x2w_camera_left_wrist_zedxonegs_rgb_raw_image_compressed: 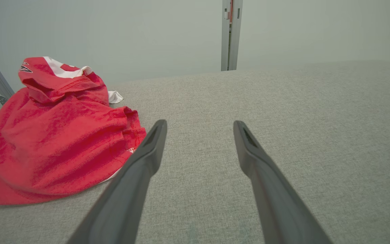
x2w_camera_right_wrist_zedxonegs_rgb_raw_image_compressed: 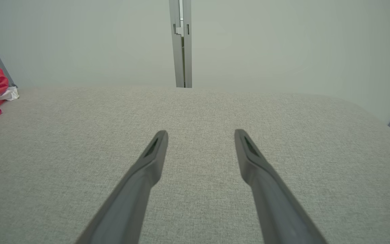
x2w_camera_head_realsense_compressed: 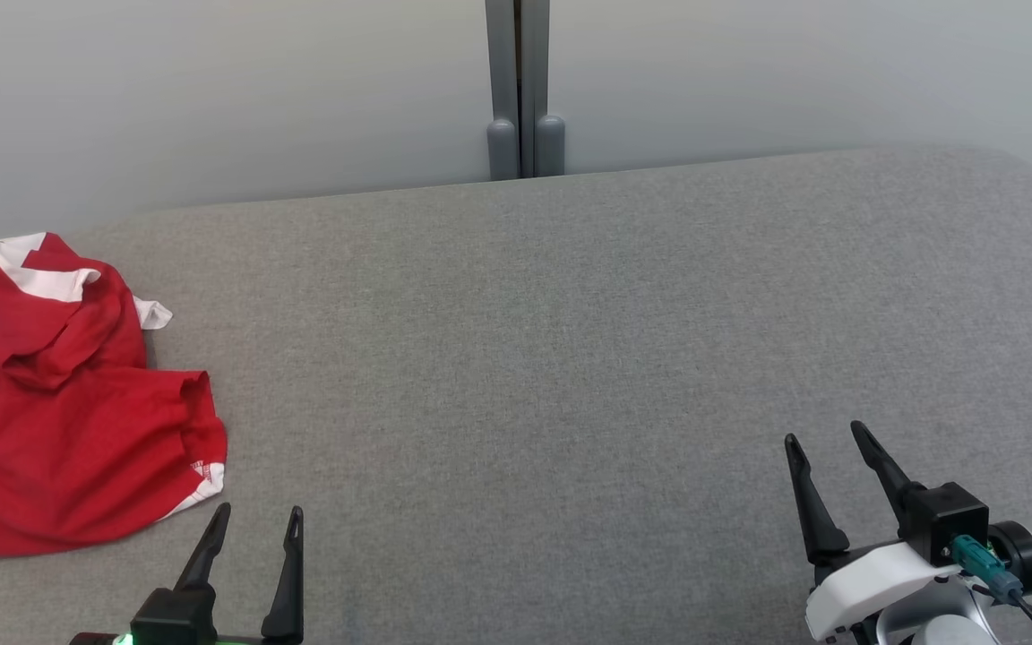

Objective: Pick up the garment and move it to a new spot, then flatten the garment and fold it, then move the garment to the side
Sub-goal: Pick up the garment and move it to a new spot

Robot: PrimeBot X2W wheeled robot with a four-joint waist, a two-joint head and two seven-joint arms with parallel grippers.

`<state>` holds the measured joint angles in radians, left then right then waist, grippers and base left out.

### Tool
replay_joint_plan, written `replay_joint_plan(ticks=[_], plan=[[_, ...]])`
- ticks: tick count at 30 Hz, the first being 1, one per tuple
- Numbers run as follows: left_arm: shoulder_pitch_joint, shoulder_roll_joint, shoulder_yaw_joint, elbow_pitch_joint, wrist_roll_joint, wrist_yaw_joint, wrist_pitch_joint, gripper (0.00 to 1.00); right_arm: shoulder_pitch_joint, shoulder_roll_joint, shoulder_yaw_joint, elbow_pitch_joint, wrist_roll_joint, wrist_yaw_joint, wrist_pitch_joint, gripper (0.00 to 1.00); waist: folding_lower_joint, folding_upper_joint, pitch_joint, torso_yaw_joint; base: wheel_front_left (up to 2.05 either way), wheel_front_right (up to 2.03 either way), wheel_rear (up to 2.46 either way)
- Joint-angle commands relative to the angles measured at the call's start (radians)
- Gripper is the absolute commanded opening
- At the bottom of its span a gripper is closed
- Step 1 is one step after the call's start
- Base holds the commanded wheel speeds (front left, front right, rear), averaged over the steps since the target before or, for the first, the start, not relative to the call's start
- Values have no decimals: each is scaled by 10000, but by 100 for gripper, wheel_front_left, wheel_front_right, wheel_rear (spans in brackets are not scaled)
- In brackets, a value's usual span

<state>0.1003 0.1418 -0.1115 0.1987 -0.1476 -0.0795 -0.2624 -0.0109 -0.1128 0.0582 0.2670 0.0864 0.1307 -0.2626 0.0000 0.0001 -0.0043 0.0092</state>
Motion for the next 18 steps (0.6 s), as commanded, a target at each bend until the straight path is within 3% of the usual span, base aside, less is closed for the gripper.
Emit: replay_joint_plan(ticks=[1, 12, 18], plan=[[92, -27, 64, 37, 59, -59, -36, 100, 37, 9, -6, 23, 1, 0, -34, 100, 0, -1, 9, -1, 0, 0, 0], [-39, -274, 388, 136, 42, -239, -35, 100, -14, -35, 39, 4, 174, 0, -34, 100, 0, -1, 5, 55, 0, 0, 0], [-41, -335, 439, 105, 145, -335, -35, 100, 71, -87, 275, -91, 181, -1, -33, 100, 0, -1, -104, 624, 0, 0, 0]])
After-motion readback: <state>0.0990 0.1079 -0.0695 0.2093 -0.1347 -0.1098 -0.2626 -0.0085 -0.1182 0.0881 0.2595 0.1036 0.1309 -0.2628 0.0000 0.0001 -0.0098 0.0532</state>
